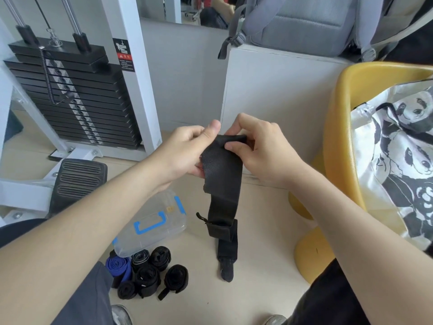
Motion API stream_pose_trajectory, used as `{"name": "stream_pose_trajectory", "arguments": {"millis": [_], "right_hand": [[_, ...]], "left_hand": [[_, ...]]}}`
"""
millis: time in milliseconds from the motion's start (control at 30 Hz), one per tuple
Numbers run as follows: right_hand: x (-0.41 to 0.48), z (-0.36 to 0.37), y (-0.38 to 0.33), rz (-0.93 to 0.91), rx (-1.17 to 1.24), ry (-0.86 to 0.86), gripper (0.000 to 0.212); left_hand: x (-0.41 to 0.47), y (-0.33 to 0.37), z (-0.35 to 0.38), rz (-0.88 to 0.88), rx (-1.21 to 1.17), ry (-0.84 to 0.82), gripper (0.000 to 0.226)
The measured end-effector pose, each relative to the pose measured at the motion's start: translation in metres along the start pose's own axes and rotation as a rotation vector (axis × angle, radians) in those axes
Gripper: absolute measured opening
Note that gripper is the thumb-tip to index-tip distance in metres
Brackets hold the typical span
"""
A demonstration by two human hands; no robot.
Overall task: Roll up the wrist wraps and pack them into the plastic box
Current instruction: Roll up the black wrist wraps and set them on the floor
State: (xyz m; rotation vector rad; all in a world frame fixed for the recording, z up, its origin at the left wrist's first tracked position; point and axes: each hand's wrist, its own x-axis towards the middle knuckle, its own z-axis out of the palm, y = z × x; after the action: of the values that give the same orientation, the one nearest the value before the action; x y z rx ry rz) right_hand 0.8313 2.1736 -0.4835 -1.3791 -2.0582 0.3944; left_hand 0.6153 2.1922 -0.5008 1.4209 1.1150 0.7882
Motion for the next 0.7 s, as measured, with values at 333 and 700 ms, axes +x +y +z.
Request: {"name": "stream_pose_trajectory", "arguments": {"millis": [333, 700], "right_hand": [[-0.011, -0.014, 0.007, 0.069, 0.224, -0.066, 0.015], [-0.018, -0.019, 0.004, 0.016, 0.17, -0.002, 0.017]], "left_hand": [[-0.003, -0.005, -0.002, 0.199, 0.055, 0.021, 0.013], [-0.008, 0.0, 0.0, 0.084, -0.033, -0.238, 0.054]]}}
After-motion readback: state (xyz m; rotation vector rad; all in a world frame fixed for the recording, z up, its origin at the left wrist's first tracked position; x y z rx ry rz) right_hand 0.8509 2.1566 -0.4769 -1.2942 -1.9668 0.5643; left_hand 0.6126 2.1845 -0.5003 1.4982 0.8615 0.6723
